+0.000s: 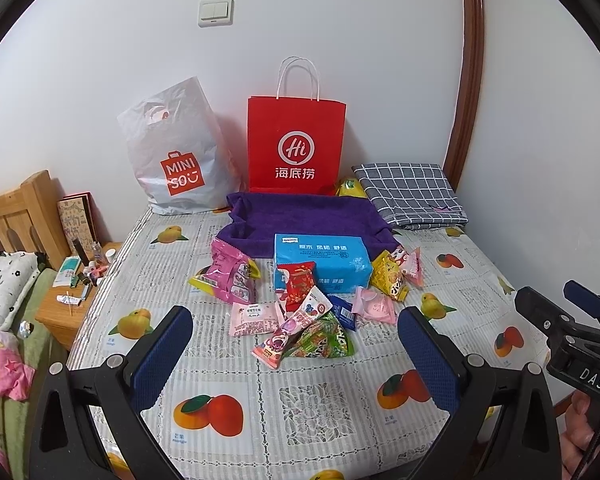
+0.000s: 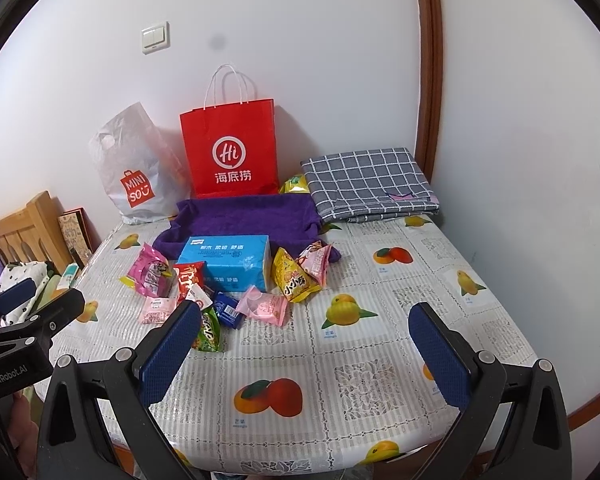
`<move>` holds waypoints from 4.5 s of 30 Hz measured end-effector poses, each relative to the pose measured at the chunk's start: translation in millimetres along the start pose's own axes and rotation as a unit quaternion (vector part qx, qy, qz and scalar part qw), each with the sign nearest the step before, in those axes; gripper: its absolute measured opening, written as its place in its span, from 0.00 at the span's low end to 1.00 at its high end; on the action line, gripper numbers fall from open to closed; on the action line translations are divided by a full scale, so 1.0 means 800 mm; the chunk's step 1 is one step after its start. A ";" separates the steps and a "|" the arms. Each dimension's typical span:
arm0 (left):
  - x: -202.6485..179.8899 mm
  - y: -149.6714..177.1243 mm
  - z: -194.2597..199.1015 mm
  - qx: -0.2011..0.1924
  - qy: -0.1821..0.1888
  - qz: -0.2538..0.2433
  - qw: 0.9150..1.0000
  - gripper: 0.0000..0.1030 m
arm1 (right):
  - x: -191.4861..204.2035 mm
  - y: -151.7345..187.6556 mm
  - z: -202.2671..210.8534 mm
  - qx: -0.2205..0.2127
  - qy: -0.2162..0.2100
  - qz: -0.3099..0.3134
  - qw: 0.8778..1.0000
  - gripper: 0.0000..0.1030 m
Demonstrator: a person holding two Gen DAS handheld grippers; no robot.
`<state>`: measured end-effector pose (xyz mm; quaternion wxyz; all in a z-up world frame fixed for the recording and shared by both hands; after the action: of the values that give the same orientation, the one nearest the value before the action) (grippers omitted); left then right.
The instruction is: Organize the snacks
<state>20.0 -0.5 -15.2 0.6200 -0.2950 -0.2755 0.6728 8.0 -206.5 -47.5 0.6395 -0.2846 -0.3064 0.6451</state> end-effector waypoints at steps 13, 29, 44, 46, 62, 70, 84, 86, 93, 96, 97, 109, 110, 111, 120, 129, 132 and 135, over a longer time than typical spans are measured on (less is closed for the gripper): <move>-0.004 -0.003 0.001 -0.002 0.001 -0.001 1.000 1.00 | 0.000 -0.001 0.001 0.000 0.000 0.000 1.000 0.99; -0.005 -0.002 0.002 -0.003 0.002 -0.001 1.000 1.00 | -0.001 -0.001 0.000 0.001 -0.002 -0.001 1.000 0.99; 0.001 0.001 -0.006 0.000 0.000 0.003 1.000 1.00 | -0.002 0.006 -0.013 0.006 -0.003 0.004 1.000 0.99; 0.007 0.003 -0.016 0.006 -0.001 0.004 1.000 1.00 | -0.003 0.006 -0.021 0.010 -0.004 0.003 1.000 0.99; 0.076 0.025 -0.125 0.072 -0.017 0.042 0.996 0.97 | -0.027 0.021 -0.133 0.069 -0.006 -0.005 0.998 0.95; 0.099 0.024 -0.170 0.098 -0.017 0.049 0.994 0.91 | -0.044 0.007 -0.188 0.078 -0.015 -0.012 0.997 0.85; 0.115 0.011 -0.229 0.123 -0.010 0.065 0.990 0.74 | -0.057 -0.042 -0.307 0.107 -0.040 -0.029 0.993 0.71; 0.116 0.010 -0.233 0.124 -0.013 0.065 0.990 0.74 | -0.057 -0.047 -0.322 0.112 -0.048 -0.036 0.992 0.71; 0.121 0.007 -0.242 0.126 -0.010 0.078 0.989 0.74 | -0.053 -0.059 -0.366 0.132 -0.072 -0.050 0.987 0.71; 0.126 0.005 -0.245 0.125 -0.010 0.085 0.988 0.74 | -0.049 -0.059 -0.384 0.145 -0.072 -0.049 0.986 0.70; 0.128 0.005 -0.246 0.125 -0.010 0.087 0.988 0.74 | -0.048 -0.059 -0.390 0.151 -0.073 -0.049 0.985 0.65; 0.145 0.009 -0.256 0.134 0.002 0.099 0.986 0.75 | -0.061 -0.061 -0.364 0.143 -0.095 -0.073 0.983 0.39; 0.146 0.009 -0.257 0.135 0.003 0.100 0.986 0.75 | -0.063 -0.062 -0.357 0.138 -0.092 -0.071 0.984 0.39; 0.147 0.009 -0.258 0.136 0.005 0.099 0.986 0.75 | -0.064 -0.061 -0.350 0.132 -0.088 -0.069 0.985 0.39; 0.143 -0.014 -0.282 0.137 -0.003 0.054 0.989 0.81 | -0.084 -0.035 -0.297 0.121 -0.053 -0.050 0.990 0.39; 0.130 -0.031 -0.315 0.144 -0.005 0.010 0.990 0.81 | -0.096 0.010 -0.271 0.132 -0.038 -0.076 0.988 0.39; 0.132 -0.031 -0.324 0.143 -0.009 0.009 0.990 0.79 | -0.093 0.020 -0.268 0.143 -0.035 -0.080 0.986 0.39; 0.135 -0.029 -0.328 0.148 0.000 0.008 0.989 0.66 | -0.087 0.026 -0.264 0.148 -0.036 -0.077 0.985 0.39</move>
<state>223.4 109.8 -181.2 0.6517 -0.2024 -0.1707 0.7108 156.6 -269.1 -202.5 0.7107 -0.1385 -0.2514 0.6423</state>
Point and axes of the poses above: each gripper's, at about its wrist camera, not at the fingertips, and z roughly against the way its jaws point, x to its left, y to its underside, the point moved 4 cm from there along -z, roughly the way its jaws point, and after that the axes turned 6 degrees about x, right-handed, at the moved point
